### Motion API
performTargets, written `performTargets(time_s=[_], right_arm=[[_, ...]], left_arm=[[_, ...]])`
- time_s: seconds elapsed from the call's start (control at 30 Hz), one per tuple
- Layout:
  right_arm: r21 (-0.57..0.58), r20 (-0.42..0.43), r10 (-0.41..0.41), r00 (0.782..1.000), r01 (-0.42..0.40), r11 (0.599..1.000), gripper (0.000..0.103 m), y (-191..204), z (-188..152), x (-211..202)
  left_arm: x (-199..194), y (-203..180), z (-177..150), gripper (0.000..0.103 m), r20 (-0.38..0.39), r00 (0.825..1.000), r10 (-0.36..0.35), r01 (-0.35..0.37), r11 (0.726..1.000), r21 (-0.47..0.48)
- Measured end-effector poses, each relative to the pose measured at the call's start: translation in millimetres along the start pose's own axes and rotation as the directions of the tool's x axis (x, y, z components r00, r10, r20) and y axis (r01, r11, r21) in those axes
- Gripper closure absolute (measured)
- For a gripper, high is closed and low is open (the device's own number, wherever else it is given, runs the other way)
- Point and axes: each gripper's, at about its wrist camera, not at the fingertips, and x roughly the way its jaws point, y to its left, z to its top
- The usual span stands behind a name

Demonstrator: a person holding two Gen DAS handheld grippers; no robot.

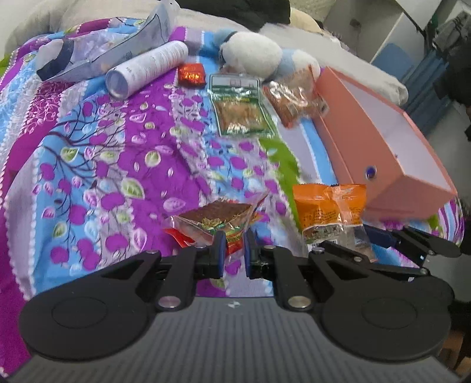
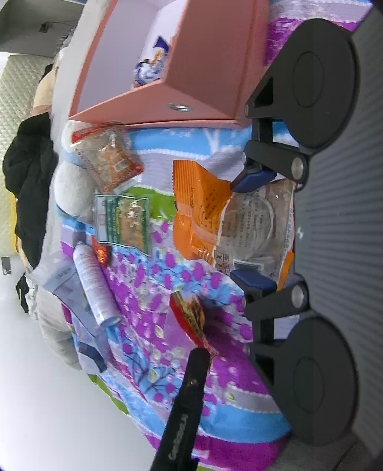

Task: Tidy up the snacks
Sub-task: 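Close the left tool on the tofu-strip packet while the right tool grips the orange bread packet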

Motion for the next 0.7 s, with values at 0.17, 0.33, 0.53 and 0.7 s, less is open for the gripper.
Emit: performTargets(time_s=[0.17, 0.33, 0.53, 0.7], right_arm=[[0.021, -0.034, 0.013, 0.999, -0.012, 1.000, 0.042, 0, -14, 1], [0.017, -0.042, 0.006, 0.999, -0.005, 1.000, 0.042, -1, -21, 6], [0.053, -0.050, 0.004, 0.999, -0.001, 0.999, 0.042, -8, -26, 8], [0.066, -0.054, 0.000, 0.999, 0.003, 0.998, 0.017, -8, -27, 9]], left_arm=[[2, -2, -8, 0.088, -0.046, 0.999, 0.006, -0.006, 1.000, -0.010], [7, -11, -8, 0.087, -0.079, 0.996, 0.029, -0.028, 1.000, 0.013], [4, -20, -5, 0.034, -0.078, 0.996, 0.033, -0.032, 0.999, 0.021], [0, -17, -2, 0.014, -0.083, 0.996, 0.028, -0.028, 1.000, -0.005]])
